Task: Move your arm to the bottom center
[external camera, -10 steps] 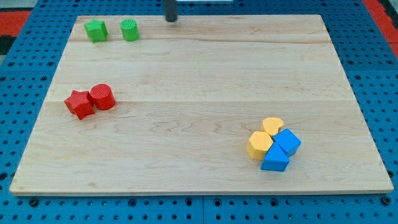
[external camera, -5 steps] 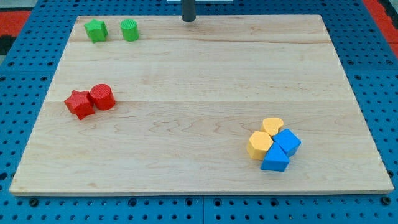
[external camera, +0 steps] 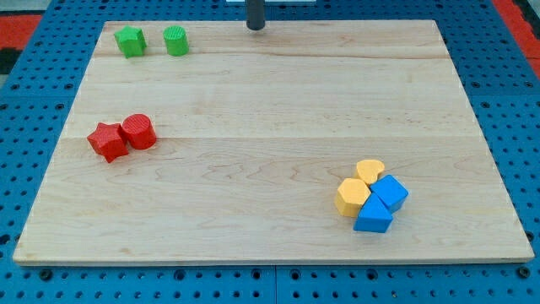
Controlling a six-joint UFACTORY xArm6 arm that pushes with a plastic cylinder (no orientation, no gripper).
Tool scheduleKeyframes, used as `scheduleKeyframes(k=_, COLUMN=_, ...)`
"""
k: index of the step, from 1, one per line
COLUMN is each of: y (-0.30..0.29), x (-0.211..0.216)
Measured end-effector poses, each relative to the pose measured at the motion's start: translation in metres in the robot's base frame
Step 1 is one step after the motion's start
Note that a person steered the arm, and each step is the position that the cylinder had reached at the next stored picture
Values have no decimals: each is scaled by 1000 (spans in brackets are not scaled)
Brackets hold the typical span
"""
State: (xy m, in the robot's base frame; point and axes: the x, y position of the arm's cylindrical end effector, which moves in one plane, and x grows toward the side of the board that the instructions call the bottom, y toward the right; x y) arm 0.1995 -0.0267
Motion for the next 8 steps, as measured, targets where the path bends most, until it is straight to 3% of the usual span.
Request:
scheduleKeyframes(k=5, y=16, x=183)
scheduleKeyframes(k=8, y=24, x=342)
